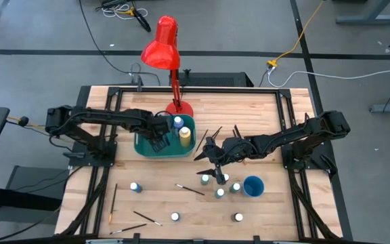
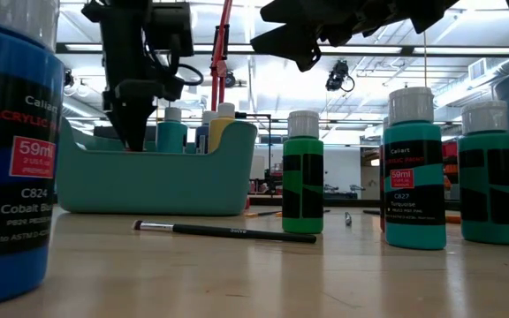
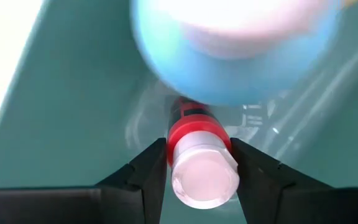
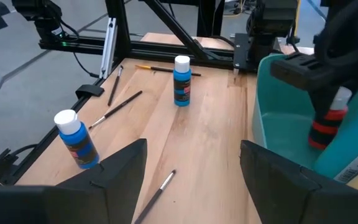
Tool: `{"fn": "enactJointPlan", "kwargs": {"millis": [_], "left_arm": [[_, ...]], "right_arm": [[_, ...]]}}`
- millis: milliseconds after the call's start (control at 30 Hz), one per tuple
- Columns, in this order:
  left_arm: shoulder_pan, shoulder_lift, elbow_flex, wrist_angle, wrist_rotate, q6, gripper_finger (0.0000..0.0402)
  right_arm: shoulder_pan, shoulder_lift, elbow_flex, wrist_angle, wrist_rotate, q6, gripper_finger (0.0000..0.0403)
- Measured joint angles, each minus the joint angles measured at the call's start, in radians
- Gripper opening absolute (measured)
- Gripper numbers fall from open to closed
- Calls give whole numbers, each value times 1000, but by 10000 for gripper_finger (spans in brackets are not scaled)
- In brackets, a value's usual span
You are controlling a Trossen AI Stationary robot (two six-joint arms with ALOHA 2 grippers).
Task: Pick & Place Paint Supplies
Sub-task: Put the small orange paint bottle into the green bin, then put the small light blue paint bottle into the green bin
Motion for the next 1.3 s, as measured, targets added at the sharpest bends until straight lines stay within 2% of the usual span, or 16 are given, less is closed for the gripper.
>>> {"fn": "enactJointPlan", "kwargs": {"millis": [200, 433, 667, 833, 1100, 1200, 1300], "left_arm": [[44, 0, 0, 9, 47, 15, 170], [69, 0, 0, 7, 34, 18, 175], [72, 0, 1, 7, 15, 63, 224], [72, 1, 10, -20, -39, 62, 252], [39, 1, 164, -213, -22, 28, 247], [8, 1, 252, -324, 48, -7, 245], [-45, 1, 327, -421, 130, -113, 245]], "right_arm": [[0, 0, 0, -1, 0, -4, 263], [0, 0, 0, -1, 0, -4, 263], [0, 0, 0, -2, 0, -3, 263], [0, 0, 0, -2, 0, -3, 263], [0, 0, 0, -2, 0, -1, 263], [0, 0, 0, -2, 0, -1, 263], [0, 0, 0, -3, 0, -1, 263]]}}
